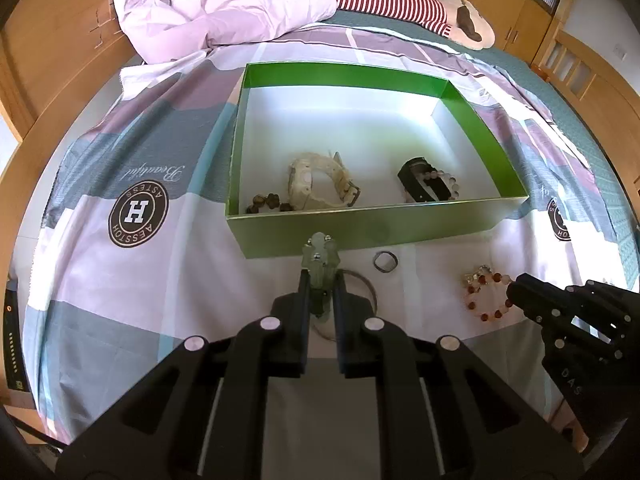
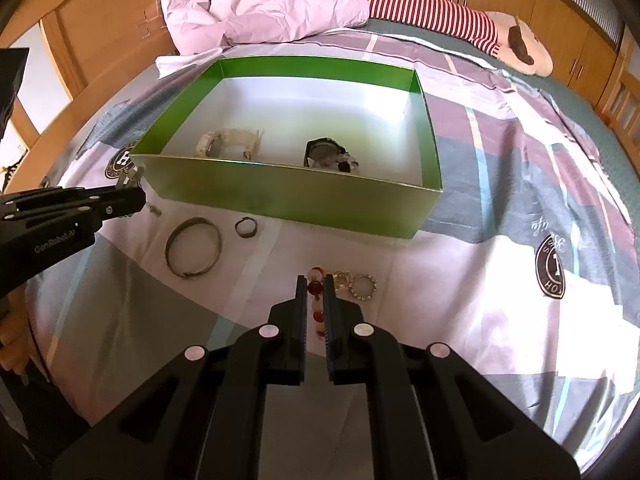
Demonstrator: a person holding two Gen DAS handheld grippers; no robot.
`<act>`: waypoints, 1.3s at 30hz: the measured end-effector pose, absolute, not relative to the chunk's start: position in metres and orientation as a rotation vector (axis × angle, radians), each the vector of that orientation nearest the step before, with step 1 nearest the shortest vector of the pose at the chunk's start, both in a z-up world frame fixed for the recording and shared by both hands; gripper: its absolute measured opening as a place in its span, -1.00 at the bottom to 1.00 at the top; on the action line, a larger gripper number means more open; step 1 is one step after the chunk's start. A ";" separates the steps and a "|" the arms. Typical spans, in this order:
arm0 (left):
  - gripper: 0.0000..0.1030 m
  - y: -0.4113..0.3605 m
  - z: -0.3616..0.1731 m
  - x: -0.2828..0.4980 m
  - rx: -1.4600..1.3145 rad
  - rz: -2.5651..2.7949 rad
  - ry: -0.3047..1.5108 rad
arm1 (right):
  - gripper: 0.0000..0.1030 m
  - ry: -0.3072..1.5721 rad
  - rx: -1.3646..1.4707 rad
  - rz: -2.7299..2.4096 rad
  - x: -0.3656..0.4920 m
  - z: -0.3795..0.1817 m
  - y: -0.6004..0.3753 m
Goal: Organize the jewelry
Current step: 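Carry the jade pendant into the green box and open while the right tool drops the red-and-cream bracelet there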
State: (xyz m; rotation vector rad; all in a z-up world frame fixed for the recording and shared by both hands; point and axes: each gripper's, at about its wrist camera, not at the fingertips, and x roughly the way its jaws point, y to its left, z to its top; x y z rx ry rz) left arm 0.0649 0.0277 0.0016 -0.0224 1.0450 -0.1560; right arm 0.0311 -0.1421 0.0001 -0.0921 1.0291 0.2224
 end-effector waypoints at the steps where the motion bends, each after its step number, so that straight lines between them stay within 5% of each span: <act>1: -0.79 0.027 0.002 0.065 -0.015 -0.152 1.045 | -0.85 1.028 -0.093 0.223 0.031 0.000 -0.142; 26: -0.78 0.011 0.003 0.061 0.064 -0.149 1.005 | -0.85 0.978 -0.082 0.238 0.030 0.002 -0.130; 39: -0.78 0.007 0.011 0.058 0.075 -0.154 0.971 | -0.85 0.770 0.041 0.272 0.024 0.047 -0.137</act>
